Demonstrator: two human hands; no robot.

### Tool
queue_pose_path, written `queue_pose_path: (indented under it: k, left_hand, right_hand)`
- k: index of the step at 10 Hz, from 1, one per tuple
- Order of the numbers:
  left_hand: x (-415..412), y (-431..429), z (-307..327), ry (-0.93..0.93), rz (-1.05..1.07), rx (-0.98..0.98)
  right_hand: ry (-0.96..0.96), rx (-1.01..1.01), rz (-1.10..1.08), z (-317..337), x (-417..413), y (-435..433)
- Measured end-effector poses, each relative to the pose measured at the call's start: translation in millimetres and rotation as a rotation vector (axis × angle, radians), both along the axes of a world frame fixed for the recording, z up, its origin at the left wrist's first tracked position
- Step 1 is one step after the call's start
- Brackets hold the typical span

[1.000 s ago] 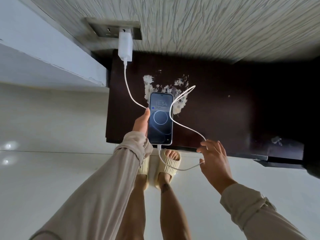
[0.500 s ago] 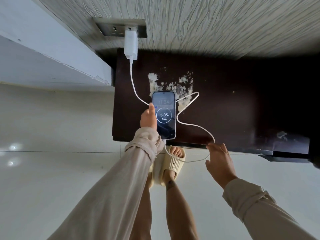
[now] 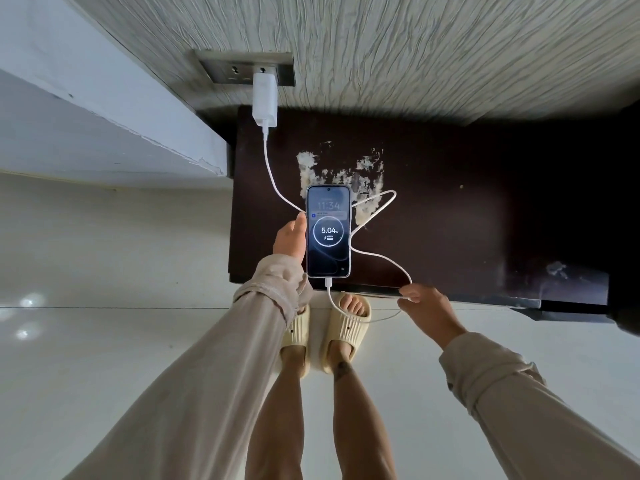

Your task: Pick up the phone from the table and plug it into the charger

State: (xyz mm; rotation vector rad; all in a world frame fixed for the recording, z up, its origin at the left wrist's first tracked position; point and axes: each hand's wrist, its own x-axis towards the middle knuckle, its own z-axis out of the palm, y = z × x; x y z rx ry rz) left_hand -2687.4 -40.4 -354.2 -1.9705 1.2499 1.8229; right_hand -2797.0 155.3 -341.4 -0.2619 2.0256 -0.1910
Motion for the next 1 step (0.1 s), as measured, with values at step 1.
queue_pose_path:
  k: [1]
  left_hand:
    - [8.2, 5.2, 13.5, 0.050, 0.157, 0.159]
  right_hand:
    - [-0.066, -0.019, -0.049, 6.5, 2.3, 6.5]
